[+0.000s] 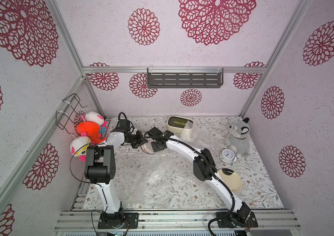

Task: Unpack dinner plates from bubble wrap
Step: Unwrap the bubble wrap at the center of the board.

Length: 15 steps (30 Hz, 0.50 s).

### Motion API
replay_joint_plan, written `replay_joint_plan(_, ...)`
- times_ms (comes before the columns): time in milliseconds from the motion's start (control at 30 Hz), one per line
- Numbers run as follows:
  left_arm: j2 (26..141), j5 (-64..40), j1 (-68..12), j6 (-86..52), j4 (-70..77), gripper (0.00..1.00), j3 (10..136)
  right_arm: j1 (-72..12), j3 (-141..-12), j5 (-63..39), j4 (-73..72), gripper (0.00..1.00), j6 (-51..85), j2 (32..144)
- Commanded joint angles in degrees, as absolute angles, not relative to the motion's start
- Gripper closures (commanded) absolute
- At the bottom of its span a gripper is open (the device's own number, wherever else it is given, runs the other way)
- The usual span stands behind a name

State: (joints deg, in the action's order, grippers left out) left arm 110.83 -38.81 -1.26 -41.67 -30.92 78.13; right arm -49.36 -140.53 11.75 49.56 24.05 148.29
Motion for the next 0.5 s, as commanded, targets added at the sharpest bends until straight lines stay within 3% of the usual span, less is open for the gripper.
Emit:
replay_joint_plan(0, 110.0, -34.2, -1.5, -37.8, -35.8, 1.0, 77.4, -48.2, -137.9, 12.9, 48.0, 1.0, 25.4, 141.4)
replay_joint_plan(467, 118.2, -26.9, 0.0, -35.4, -37.9, 1.0, 75.7, -41.2, -108.7, -0.6, 26.9, 1.0, 35.8, 125.7)
